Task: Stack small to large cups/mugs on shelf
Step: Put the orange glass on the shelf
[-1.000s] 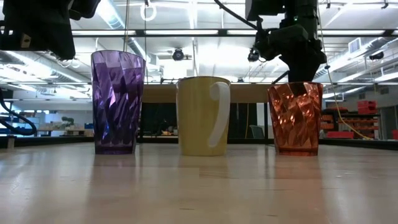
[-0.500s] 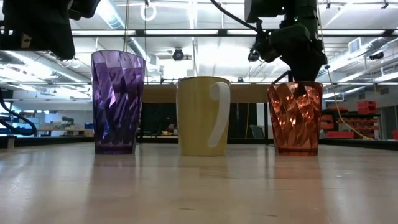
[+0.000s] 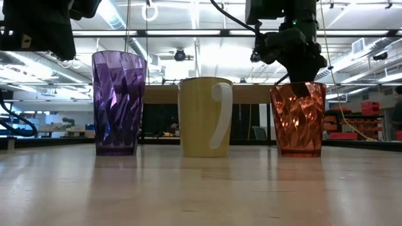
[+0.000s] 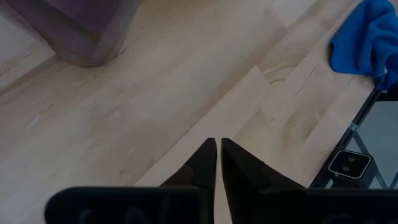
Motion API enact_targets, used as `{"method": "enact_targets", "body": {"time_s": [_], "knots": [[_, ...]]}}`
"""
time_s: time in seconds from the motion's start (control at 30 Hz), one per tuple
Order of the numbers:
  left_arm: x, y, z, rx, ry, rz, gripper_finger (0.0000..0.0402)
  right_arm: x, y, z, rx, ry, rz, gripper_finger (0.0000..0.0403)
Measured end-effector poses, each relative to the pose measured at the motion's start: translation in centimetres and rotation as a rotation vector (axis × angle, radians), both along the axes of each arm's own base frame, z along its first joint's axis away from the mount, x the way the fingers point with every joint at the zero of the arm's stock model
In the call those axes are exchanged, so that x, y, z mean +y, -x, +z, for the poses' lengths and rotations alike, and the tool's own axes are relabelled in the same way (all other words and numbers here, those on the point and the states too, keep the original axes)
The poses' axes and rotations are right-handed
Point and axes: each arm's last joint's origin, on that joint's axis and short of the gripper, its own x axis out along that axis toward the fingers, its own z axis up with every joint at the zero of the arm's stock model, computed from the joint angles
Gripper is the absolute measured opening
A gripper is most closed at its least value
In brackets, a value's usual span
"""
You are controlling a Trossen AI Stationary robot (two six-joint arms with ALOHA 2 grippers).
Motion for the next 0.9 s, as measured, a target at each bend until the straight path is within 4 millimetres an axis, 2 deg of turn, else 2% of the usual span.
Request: {"method": "enact_targets", "body": {"time_s": [0.27, 0.9], "knots": [[0.0, 0.0, 0.0, 0.000, 0.001, 0.000, 0.0035, 0.0, 0.8, -2.3, 0.045, -0.009, -0.019, 0.0090], [0.0, 0.0, 0.0, 0.000, 0.000, 0.000, 0.0030, 0.0, 0.2, -1.8, -0.006, -0.008, -0.006, 0.0086]]}}
